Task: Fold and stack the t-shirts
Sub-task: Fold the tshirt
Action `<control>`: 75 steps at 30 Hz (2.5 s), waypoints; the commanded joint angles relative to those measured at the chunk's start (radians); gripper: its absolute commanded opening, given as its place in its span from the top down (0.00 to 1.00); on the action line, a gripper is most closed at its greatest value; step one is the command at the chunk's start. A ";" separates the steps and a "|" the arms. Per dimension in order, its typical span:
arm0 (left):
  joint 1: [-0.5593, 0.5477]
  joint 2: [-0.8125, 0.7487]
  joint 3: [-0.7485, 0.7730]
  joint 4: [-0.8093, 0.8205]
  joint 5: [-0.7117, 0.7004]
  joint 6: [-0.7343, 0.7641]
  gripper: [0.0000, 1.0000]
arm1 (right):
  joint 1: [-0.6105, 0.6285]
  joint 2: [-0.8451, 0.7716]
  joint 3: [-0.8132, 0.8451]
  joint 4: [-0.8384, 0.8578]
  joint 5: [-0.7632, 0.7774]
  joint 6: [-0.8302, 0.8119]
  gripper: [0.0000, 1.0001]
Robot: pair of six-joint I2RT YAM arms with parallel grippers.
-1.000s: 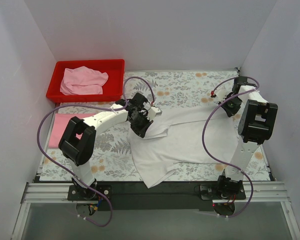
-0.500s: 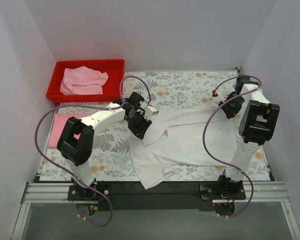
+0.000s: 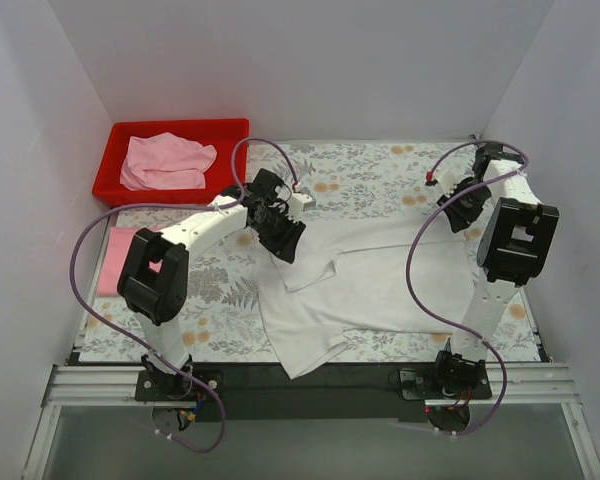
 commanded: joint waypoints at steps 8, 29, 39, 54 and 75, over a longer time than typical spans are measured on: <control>-0.076 -0.010 -0.054 0.006 0.032 0.005 0.56 | 0.001 0.014 -0.088 0.053 0.081 -0.041 0.60; -0.127 0.002 -0.147 0.053 -0.074 0.059 0.61 | 0.006 0.007 -0.113 0.086 0.101 -0.046 0.88; -0.133 0.004 -0.163 0.072 -0.092 0.060 0.85 | 0.006 0.008 -0.116 0.087 0.102 -0.046 0.99; -0.131 -0.065 -0.112 -0.022 -0.088 0.072 1.00 | 0.007 -0.047 -0.136 0.084 0.111 -0.067 0.99; -0.130 -0.124 -0.091 -0.074 -0.097 0.077 1.00 | 0.004 -0.108 -0.176 0.076 0.130 -0.095 0.99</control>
